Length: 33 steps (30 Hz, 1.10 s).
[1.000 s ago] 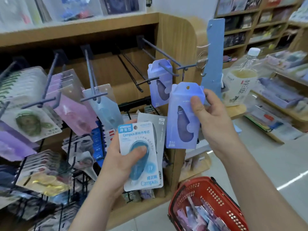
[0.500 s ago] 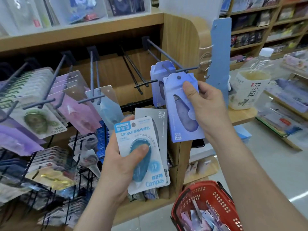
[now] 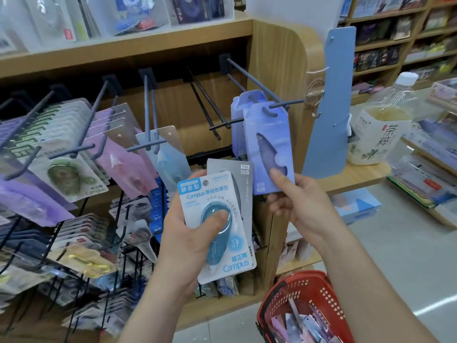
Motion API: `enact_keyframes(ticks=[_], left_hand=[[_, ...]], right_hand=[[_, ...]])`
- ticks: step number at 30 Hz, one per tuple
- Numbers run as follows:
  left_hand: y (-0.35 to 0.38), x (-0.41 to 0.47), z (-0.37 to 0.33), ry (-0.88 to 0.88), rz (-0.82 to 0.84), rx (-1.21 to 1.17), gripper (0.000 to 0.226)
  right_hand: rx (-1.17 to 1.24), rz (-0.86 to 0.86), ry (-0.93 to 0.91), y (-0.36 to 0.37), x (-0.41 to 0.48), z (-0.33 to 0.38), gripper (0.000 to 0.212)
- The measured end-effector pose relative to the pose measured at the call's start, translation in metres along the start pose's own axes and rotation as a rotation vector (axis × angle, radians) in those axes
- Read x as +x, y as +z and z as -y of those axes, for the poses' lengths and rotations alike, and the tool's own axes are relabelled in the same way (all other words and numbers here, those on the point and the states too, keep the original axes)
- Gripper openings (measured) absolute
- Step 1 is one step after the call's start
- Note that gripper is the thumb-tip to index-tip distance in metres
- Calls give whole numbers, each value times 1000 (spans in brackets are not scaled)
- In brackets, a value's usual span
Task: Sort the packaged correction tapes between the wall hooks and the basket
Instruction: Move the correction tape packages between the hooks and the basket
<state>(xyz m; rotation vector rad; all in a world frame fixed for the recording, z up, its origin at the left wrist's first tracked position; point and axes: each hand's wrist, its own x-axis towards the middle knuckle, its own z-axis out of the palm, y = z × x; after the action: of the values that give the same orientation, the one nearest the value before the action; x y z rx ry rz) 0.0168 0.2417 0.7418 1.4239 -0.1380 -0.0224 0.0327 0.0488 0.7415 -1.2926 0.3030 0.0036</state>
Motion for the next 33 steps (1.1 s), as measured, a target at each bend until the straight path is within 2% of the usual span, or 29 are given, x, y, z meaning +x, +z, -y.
enact_keyframes(ticks=[5,9,12,15,17,21,24,28,30,32,33], left_hand=[[1,0,0,4,-5,21,59],[4,3,0,-11,-24,20,56],[6,5,0,-22,-32,16,52],[11,7,0,-54,-59,-26,41],[14,7,2,-74,-69,-80,34],[22,4,5,-78,-80,-195,46],[20,3,7,-99,-86,-237,43],[11,-1,11,-179,7,-211,38],[3,-2,11,-211,32,-174,41],[-6,-4,11,-218,29,-130,42],[-10,-4,10,-220,35,-112,40]], right_hand=[[301,-160,52,29,26,1,23],[501,-149,89,40,31,1,15],[400,-95,81,30,15,-4,20],[120,167,41,22,-15,-14,41],[105,256,-4,27,-29,-17,41],[156,60,-109,38,-34,-21,32],[213,-32,-119,42,-36,-25,16],[374,-81,-66,45,-34,-25,10],[414,-76,-50,46,-33,-25,9],[288,-57,-93,44,-31,-26,17],[212,-25,-113,42,-31,-25,27]])
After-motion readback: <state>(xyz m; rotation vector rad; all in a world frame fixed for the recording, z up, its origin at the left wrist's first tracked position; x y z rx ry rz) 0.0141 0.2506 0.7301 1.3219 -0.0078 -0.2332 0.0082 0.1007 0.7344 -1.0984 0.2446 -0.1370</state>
